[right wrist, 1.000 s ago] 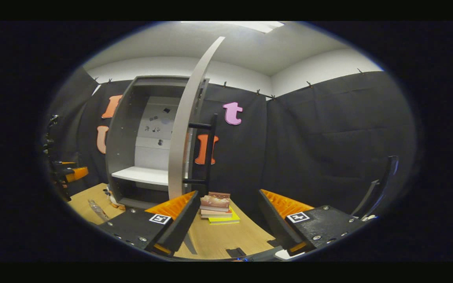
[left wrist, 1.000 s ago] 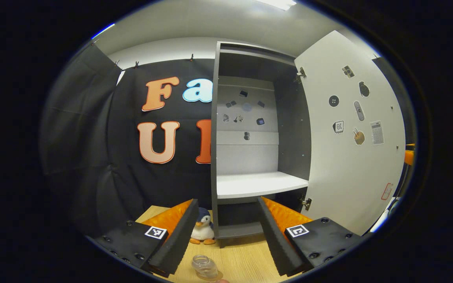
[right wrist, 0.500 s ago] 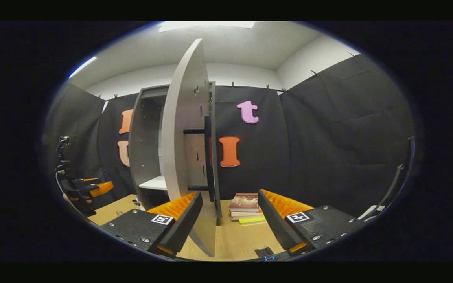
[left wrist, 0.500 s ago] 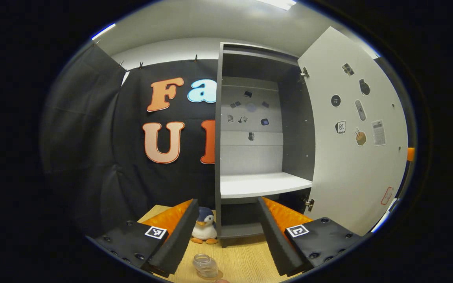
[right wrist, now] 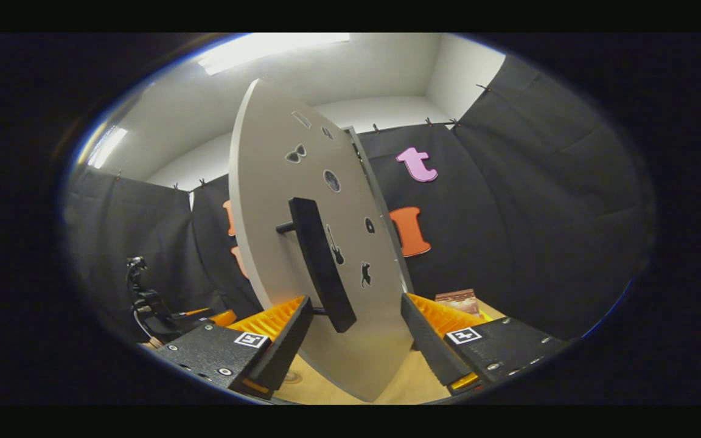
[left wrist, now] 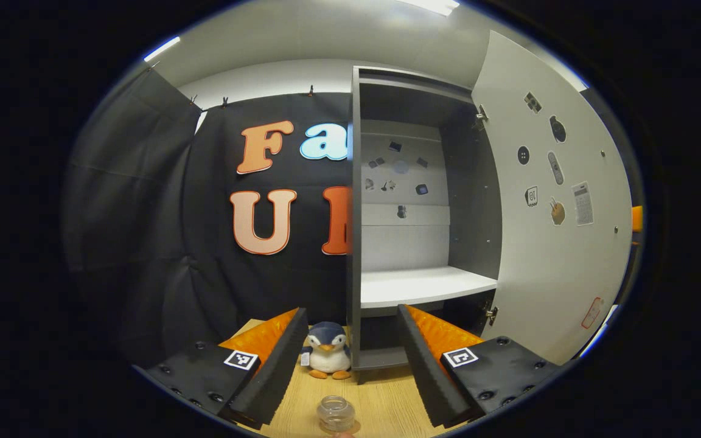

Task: Open the cabinet door with the right hand, grasp the bottle in the cabinet with the left hand and place it on the coaster, then close the cabinet door with the right hand.

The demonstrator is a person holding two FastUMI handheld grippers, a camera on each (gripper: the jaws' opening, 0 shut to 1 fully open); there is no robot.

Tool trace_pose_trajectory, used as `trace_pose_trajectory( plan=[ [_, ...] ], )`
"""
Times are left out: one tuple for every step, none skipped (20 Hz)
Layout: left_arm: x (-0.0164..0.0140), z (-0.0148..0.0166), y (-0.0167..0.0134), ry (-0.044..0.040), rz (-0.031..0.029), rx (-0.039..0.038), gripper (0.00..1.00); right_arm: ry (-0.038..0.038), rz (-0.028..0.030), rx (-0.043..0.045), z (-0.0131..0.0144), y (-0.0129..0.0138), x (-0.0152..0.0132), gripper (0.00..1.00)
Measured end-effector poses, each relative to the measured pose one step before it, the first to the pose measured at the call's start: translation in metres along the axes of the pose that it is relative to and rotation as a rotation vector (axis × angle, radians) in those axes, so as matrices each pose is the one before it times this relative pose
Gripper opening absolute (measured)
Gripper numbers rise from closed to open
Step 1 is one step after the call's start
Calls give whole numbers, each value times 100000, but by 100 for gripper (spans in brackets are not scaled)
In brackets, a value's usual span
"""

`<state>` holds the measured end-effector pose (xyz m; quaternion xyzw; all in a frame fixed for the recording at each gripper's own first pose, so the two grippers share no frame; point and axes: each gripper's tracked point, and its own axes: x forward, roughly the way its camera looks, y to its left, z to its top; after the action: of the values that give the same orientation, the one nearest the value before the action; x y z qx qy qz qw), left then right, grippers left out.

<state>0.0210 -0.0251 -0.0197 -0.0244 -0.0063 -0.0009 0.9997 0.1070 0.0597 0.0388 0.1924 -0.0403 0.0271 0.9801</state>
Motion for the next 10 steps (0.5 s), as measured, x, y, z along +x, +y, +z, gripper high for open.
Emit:
trace_pose_trajectory(
  plan=[
    [-4, 7, 582, 184, 644, -311, 95, -227, -740, -478, 24, 82, 649, 92],
    [-153, 12, 609, -92, 895, -241, 95, -255, -896, -1063, -152, 268, 645, 92],
    [-140, -27, 531, -290, 994, -332, 95, -550, -1271, -975, -59, 169, 513, 92],
    [-11, 47, 657, -61, 836, -263, 95, -100, -652, -1325, -92, 128, 601, 92],
    [397, 137, 962, -116, 1000, -246, 95, 562, 58, -1366, -274, 425, 454, 92],
    [52, -108, 619, 249, 824, -103, 95, 302, 1083, -1608, -111, 671, 454, 92],
    [97, -199, 526, 407, 771, -170, 95, 800, 1101, -1953, -273, 822, 377, 92],
    [162, -141, 573, 375, 576, -193, 95, 407, 963, -2074, -94, 881, 487, 92],
    [180, -164, 568, 173, 734, -120, 95, 299, 581, -2336, -254, 1005, 527, 92],
    [173, -87, 506, 112, 566, -279, 95, 273, 271, -3205, -305, 1096, 510, 100]
  ],
)
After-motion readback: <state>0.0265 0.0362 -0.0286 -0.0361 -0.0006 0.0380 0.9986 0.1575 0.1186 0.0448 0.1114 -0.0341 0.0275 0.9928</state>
